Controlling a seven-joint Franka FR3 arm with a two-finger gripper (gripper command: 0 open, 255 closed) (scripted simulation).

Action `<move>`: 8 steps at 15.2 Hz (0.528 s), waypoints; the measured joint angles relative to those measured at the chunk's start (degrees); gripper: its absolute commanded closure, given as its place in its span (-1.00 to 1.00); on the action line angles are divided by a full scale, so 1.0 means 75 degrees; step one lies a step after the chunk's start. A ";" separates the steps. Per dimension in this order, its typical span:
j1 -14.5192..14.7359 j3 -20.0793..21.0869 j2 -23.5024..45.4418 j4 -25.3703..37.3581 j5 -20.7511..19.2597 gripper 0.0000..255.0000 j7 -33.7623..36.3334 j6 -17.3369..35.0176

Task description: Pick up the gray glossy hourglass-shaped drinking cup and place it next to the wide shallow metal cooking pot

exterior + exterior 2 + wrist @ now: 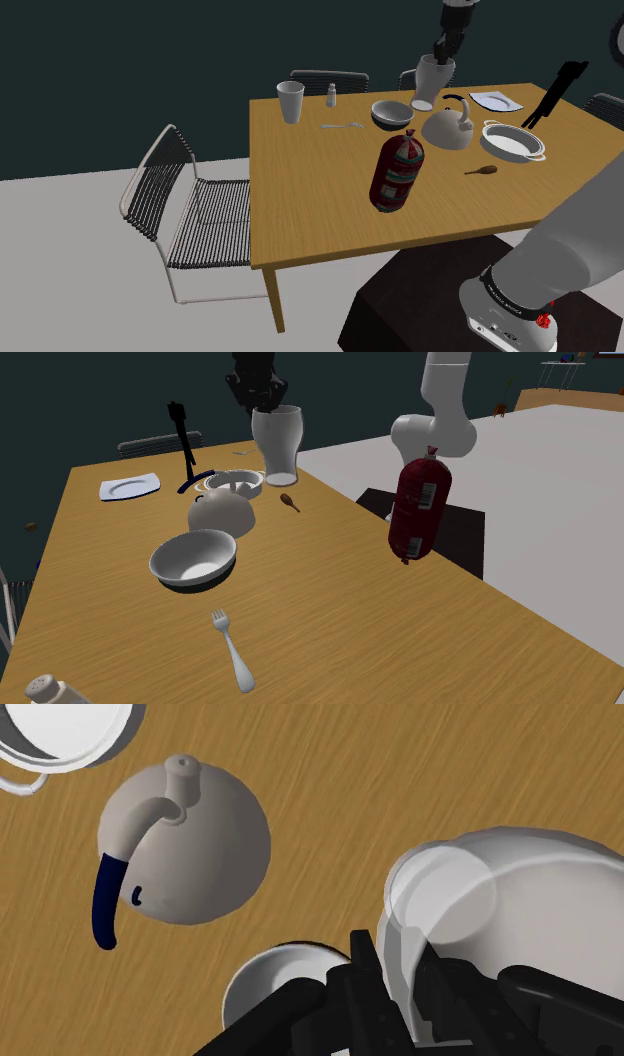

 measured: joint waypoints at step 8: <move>-0.0549 -0.0596 -0.1076 -0.1142 -0.0398 1.00 -0.1065 0.0249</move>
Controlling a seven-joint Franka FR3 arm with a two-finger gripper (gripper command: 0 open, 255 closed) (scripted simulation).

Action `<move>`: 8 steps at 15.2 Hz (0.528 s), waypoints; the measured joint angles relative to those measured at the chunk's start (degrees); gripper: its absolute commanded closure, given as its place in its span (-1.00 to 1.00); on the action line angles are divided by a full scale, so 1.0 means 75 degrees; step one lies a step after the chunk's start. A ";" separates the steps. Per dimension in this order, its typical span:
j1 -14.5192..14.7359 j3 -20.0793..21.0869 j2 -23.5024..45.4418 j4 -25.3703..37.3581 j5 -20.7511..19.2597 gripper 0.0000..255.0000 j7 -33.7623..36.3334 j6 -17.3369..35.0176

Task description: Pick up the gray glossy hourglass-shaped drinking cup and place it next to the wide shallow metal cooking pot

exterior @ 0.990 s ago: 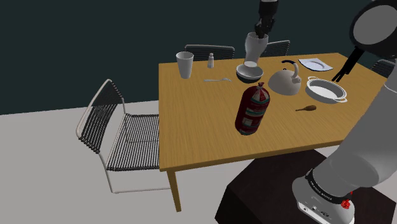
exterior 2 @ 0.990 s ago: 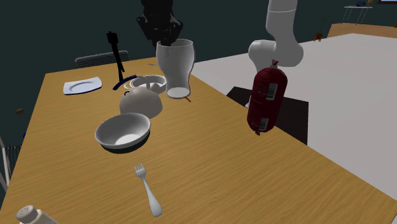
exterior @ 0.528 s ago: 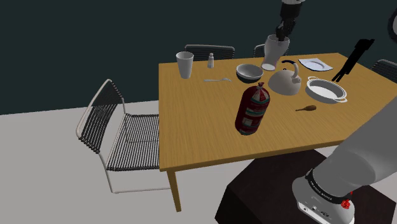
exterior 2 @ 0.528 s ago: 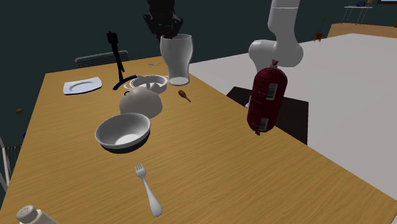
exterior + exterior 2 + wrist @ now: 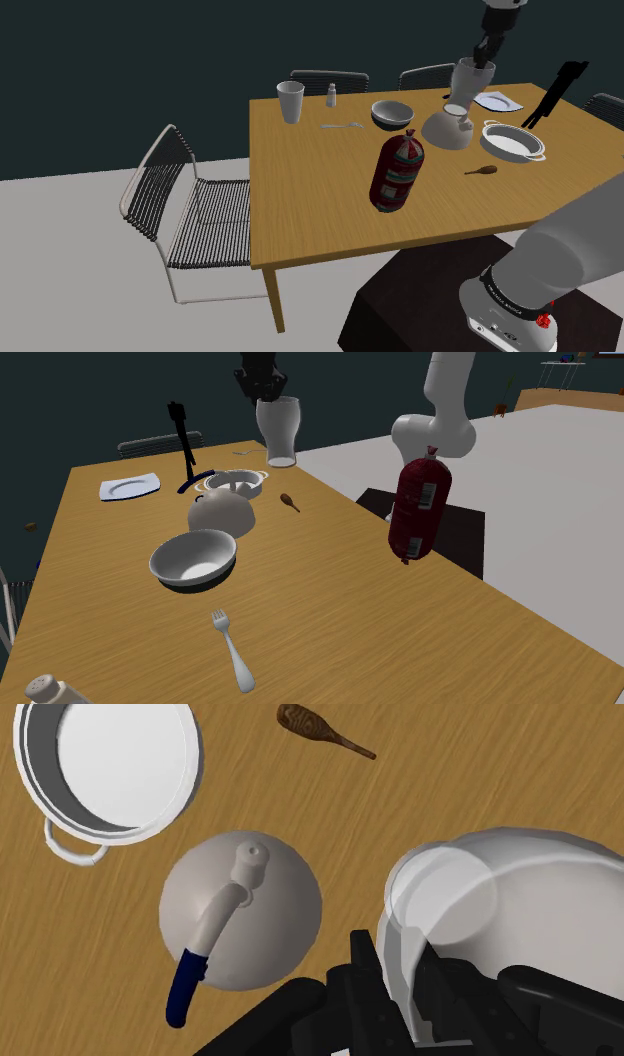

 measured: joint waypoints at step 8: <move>-0.0562 -0.0676 -0.0797 -0.0760 -0.0430 1.00 -0.1121 0.0189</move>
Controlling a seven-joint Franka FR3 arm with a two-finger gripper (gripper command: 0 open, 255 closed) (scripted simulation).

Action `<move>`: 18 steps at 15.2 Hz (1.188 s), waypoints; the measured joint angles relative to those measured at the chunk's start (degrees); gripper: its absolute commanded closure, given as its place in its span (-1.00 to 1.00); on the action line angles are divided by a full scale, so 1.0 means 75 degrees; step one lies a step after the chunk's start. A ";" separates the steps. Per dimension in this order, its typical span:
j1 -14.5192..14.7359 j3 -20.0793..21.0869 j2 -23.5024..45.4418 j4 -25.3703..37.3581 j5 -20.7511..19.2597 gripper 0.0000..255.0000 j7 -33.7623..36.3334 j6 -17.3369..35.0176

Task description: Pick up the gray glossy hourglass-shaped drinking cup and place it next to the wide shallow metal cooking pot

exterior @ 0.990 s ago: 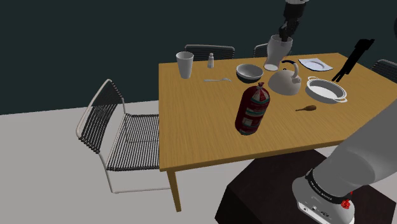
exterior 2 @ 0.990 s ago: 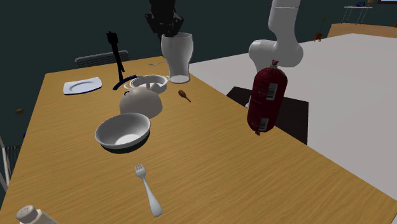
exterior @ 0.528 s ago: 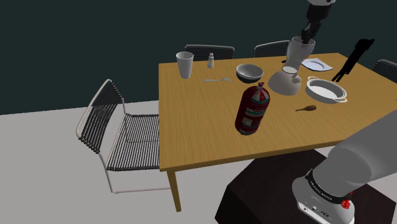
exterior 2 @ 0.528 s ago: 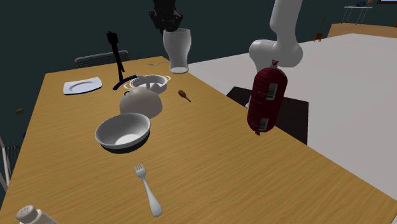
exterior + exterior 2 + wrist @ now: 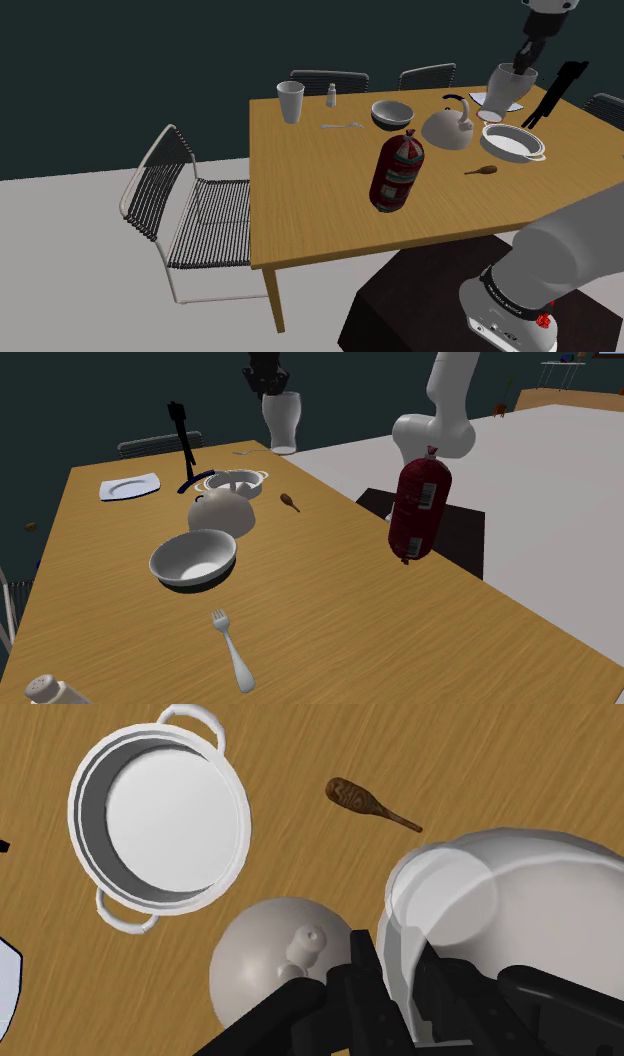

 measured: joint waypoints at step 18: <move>-0.1182 -0.2375 0.0521 0.0711 -0.0014 1.00 -0.3557 0.0360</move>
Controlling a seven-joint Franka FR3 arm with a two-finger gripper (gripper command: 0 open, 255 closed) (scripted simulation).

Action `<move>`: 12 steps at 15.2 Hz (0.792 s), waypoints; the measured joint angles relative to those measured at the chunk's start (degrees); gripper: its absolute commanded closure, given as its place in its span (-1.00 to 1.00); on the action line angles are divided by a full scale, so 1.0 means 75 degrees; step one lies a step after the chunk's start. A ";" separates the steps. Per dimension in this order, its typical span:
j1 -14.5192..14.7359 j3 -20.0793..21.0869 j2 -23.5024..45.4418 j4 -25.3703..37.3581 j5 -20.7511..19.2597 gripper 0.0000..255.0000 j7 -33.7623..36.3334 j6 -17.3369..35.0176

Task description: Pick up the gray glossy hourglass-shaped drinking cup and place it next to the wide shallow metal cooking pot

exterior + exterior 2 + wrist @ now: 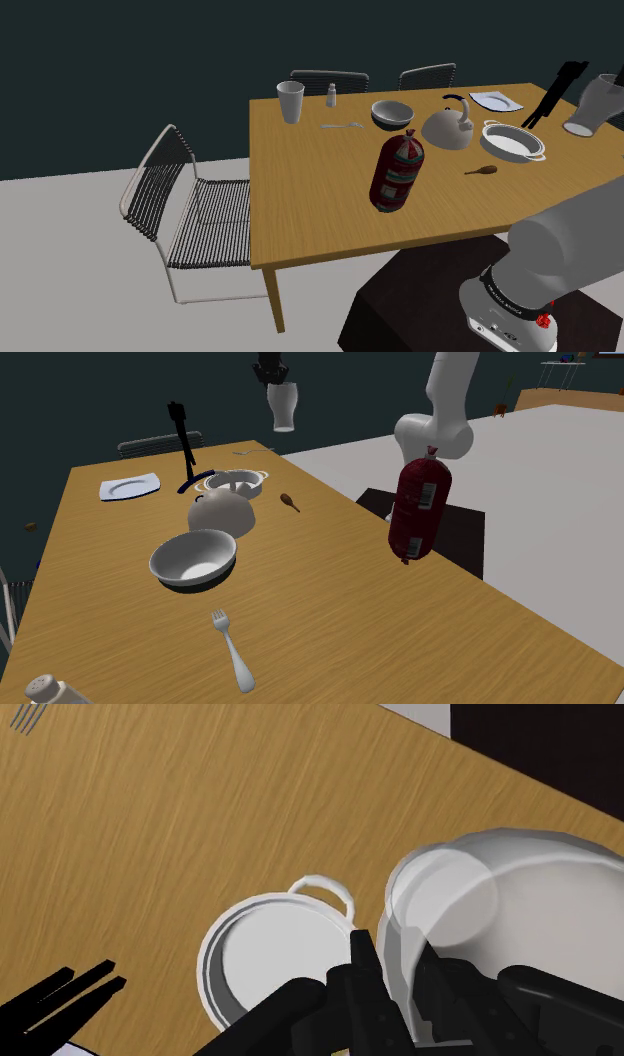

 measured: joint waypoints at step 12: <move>-0.1024 -0.1430 0.1934 0.1258 0.1581 1.00 -0.2662 0.0300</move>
